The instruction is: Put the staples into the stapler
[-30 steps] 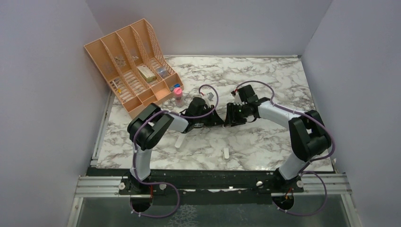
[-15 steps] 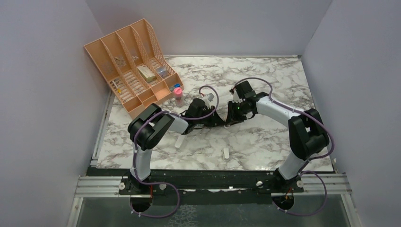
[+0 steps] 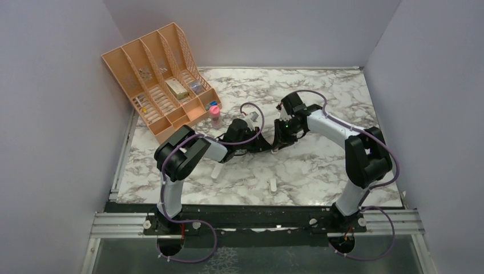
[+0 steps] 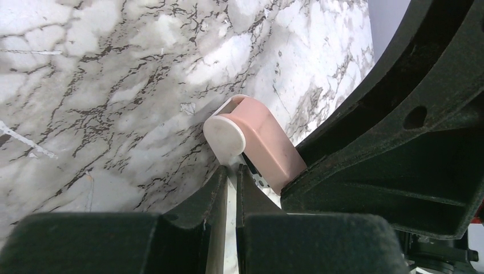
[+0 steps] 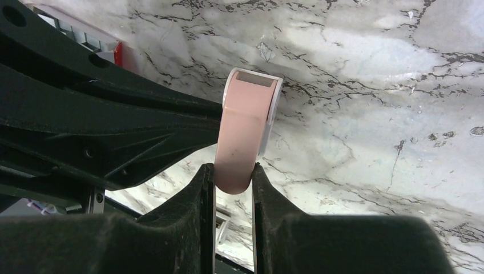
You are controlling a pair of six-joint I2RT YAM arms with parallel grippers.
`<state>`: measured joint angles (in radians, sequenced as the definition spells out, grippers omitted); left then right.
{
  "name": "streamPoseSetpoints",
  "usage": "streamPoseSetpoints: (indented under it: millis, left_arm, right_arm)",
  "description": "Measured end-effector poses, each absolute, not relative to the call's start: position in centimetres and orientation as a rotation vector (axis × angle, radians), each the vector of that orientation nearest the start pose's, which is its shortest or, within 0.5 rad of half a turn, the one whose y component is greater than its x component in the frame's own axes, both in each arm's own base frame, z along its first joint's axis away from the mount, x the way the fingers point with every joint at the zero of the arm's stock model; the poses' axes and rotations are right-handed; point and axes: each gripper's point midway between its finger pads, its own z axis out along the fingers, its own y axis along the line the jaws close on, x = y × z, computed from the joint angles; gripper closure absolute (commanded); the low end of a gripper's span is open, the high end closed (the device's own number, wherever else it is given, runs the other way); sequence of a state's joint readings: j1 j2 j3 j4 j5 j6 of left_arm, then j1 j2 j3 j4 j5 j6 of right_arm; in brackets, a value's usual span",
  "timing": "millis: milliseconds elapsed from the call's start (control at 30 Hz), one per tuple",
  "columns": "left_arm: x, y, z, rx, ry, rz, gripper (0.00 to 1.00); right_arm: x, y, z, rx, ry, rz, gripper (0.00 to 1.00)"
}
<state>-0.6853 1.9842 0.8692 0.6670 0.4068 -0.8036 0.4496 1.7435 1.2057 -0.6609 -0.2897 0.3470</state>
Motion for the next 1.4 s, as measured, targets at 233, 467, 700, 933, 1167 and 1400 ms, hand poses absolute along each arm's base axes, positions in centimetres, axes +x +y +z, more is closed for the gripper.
streamPoseSetpoints:
  millis: [233,467,700,933,1167,1400]
  left_arm:
    - [30.9,-37.4,3.4,0.155,2.261,-1.256,0.94]
    - [31.2,-37.0,2.9,0.157,2.277,-1.221,0.94]
    - [31.2,-36.9,3.0,0.172,2.271,-1.215,0.84]
    - [31.3,-36.8,3.1,0.192,2.297,-1.195,0.71]
    - [31.1,-37.0,3.6,0.197,2.299,-1.242,0.58]
    - [30.6,-37.2,3.9,0.181,2.304,-1.302,0.58]
  right_arm:
    - [29.7,21.3,6.0,-0.211,2.877,0.631,0.92]
    - [30.0,21.3,6.7,-0.18,2.869,0.727,0.92]
    - [30.3,20.9,7.0,-0.185,2.865,0.735,0.9]
    - [30.3,20.8,6.8,-0.199,2.861,0.732,0.82]
    - [30.1,20.8,6.3,-0.198,2.861,0.733,0.78]
    - [30.1,20.9,5.9,-0.165,2.85,0.746,0.77]
